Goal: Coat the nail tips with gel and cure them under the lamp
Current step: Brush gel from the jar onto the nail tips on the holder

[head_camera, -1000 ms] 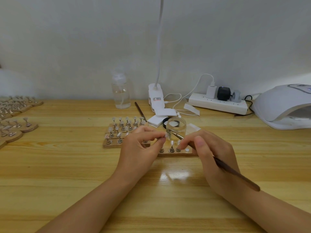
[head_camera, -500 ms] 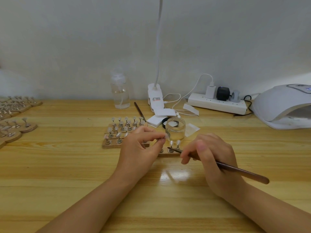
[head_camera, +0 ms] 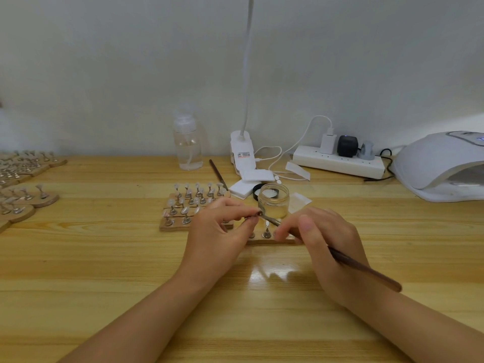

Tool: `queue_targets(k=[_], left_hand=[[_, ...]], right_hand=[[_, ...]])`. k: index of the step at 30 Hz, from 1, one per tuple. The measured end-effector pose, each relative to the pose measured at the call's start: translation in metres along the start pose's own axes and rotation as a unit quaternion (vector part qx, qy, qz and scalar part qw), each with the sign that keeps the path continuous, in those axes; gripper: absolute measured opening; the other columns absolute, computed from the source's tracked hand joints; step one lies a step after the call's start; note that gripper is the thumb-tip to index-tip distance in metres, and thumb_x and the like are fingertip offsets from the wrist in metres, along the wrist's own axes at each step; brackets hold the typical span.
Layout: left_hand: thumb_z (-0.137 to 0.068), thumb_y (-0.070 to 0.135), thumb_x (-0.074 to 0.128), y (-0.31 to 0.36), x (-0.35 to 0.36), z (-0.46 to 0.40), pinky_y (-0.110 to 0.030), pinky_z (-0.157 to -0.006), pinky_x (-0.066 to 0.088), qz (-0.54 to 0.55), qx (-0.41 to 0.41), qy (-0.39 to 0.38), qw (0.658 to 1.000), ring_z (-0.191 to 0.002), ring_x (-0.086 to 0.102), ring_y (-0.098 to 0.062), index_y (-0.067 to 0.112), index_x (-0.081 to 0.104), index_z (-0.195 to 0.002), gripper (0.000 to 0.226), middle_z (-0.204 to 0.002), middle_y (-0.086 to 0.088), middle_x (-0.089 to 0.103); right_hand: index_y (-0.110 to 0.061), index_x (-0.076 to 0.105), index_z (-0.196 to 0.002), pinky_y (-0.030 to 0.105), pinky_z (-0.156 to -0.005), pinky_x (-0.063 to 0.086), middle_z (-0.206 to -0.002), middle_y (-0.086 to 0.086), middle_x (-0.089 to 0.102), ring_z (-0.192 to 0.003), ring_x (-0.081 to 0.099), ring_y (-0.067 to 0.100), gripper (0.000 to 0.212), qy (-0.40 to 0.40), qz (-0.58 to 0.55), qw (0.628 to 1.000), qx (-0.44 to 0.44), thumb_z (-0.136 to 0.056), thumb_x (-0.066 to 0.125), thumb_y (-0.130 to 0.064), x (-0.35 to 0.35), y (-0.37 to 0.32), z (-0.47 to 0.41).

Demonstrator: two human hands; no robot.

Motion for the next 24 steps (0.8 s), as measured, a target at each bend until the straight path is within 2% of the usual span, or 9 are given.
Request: queue_targets(k=[3,8,12,16,20,24], left_hand=[[-0.075,0.003,0.07,-0.0001,-0.0003,0.0003,-0.007,-0.049,0.039,0.003,0.003,-0.008,1.0,-0.063,0.058,0.003,0.027,0.071,-0.078,0.024,-0.078,0.007,0.063],[-0.075,0.004,0.07,-0.002,-0.0005,0.0002,-0.009,-0.051,0.04,0.0,0.004,-0.009,1.0,-0.068,0.059,0.001,0.024,0.072,-0.08,0.021,-0.079,0.008,0.064],[-0.075,0.004,0.071,-0.003,-0.0003,-0.0002,-0.009,-0.051,0.041,-0.004,0.011,-0.007,1.0,-0.069,0.059,0.002,0.024,0.073,-0.08,0.02,-0.079,0.009,0.066],[-0.075,0.003,0.071,-0.0029,-0.0002,-0.0004,-0.009,-0.051,0.041,0.001,0.02,-0.01,1.0,-0.069,0.06,0.0,0.023,0.073,-0.08,0.021,-0.079,0.009,0.068],[-0.074,0.005,0.071,-0.003,0.0001,-0.0006,-0.016,-0.054,0.046,-0.003,0.02,-0.009,1.0,-0.073,0.062,-0.002,0.027,0.072,-0.078,0.022,-0.077,0.011,0.069],[-0.074,0.006,0.071,-0.0026,-0.0003,-0.0005,-0.013,-0.052,0.044,-0.004,0.029,-0.008,1.0,-0.07,0.062,0.0,0.029,0.072,-0.077,0.023,-0.076,0.013,0.069]], right_hand=[[-0.011,0.064,-0.064,0.03,-0.063,0.041,-0.06,-0.01,0.061,-0.058,0.051,0.002,0.044,0.013,-0.016,1.0,-0.014,-0.09,0.03,-0.02,-0.0016,-0.001,0.0005],[-0.015,0.066,-0.073,0.028,-0.065,0.043,-0.069,-0.012,0.064,-0.066,0.054,0.001,0.041,0.006,-0.016,1.0,0.017,-0.09,0.031,-0.026,-0.0013,-0.0013,0.0001],[-0.012,0.064,-0.063,0.023,-0.063,0.041,-0.06,-0.009,0.062,-0.061,0.051,-0.005,0.046,0.015,-0.039,0.999,0.002,-0.09,0.029,-0.022,-0.0025,-0.0014,0.0011],[-0.014,0.066,-0.075,0.026,-0.067,0.041,-0.07,-0.013,0.065,-0.066,0.054,-0.005,0.04,0.009,-0.042,0.999,0.021,-0.089,0.031,-0.026,-0.001,-0.0015,-0.0003],[-0.013,0.065,-0.068,0.03,-0.064,0.043,-0.066,-0.008,0.064,-0.064,0.055,-0.003,0.043,0.006,-0.063,0.998,0.025,-0.09,0.029,-0.024,-0.0007,0.0012,0.0013],[-0.016,0.064,-0.07,0.026,-0.064,0.041,-0.067,-0.008,0.064,-0.065,0.055,-0.004,0.042,0.023,-0.074,0.997,0.022,-0.091,0.028,-0.023,-0.0013,0.0009,0.0007]])
Point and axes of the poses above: each hand's wrist, its own z-axis away from the middle knuckle, its own x-axis out of the palm, y = z × x, the point moved 1 cm from there along -z, towards the middle knuckle
